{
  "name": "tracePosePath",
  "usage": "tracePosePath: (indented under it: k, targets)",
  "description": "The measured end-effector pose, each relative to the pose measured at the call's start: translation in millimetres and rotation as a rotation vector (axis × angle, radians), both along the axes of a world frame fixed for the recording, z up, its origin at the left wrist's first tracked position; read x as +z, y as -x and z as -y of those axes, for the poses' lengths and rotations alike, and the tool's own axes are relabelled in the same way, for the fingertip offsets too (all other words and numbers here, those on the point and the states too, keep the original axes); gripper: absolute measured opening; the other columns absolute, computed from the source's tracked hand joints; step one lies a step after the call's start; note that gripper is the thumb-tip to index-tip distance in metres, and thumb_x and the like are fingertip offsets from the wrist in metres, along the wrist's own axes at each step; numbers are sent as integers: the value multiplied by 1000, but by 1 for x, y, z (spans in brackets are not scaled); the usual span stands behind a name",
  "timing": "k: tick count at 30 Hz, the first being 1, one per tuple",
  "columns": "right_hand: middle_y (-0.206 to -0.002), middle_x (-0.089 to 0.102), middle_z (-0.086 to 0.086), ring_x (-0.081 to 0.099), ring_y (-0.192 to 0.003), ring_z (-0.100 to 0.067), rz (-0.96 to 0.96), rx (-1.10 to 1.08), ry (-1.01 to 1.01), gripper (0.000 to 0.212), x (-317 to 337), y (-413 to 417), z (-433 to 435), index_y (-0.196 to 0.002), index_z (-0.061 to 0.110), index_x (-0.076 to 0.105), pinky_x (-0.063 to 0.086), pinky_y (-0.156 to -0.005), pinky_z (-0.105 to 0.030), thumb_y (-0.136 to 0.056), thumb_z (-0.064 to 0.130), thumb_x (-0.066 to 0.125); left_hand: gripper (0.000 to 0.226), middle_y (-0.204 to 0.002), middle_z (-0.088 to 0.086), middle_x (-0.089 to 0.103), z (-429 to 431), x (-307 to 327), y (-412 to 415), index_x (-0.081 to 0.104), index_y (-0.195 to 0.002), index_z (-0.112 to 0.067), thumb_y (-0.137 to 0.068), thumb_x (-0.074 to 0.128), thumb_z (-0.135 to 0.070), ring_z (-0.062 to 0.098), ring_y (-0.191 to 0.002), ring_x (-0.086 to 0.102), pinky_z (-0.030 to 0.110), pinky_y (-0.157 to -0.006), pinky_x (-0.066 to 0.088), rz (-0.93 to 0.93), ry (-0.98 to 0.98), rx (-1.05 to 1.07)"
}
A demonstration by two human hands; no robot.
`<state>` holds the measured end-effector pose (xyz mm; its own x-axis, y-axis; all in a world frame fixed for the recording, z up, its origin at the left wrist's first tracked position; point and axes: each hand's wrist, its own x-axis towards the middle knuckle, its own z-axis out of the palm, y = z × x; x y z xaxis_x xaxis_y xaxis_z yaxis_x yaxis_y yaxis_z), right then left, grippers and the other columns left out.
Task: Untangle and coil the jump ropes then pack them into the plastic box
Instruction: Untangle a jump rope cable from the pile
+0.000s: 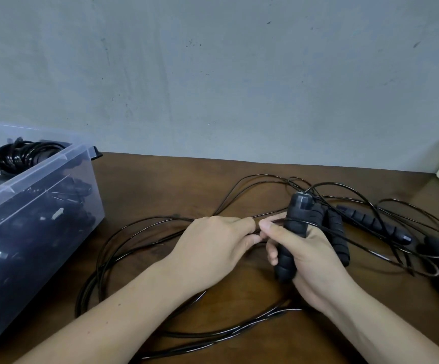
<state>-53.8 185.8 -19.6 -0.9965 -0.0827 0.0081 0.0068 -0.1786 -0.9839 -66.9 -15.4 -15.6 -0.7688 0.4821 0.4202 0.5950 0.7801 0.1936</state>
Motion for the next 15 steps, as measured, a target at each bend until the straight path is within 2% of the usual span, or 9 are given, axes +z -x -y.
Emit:
tracePosePath:
  k: [4,8,13,15]
  targets:
    - [-77,62,-20,50,-63,-25,-24,4,18,18,7,1,-3,-93,3,75,46,-69,-38,-92,21,78,28,-80,-12,60,3,3,2,59,-98,-33,-107,43,-54,11,-72,58,34,-63,50,-13,-49,-14]
    - [-79,61,-12,48,-61,-18,-10,-10,211,15,21,5,-16,-99,4,65,43,-54,-26,-92,13,75,32,-74,-12,57,12,9,6,58,-92,-33,-106,46,-59,11,-69,55,35,-61,50,-39,-100,34]
    - [-77,57,-1,46,-61,-10,13,-100,362,13,33,18,-42,-97,9,66,42,-52,-20,-94,20,73,33,-70,-12,58,31,15,17,62,-94,-33,-104,43,-59,10,-67,56,31,-58,47,-8,-85,121]
    - [-80,62,-1,48,-62,-10,19,-115,338,13,34,19,-43,-99,12,67,43,-52,-19,-96,23,73,30,-70,-12,58,35,16,20,62,-94,-32,-105,46,-55,10,-66,56,30,-57,47,-2,-106,142]
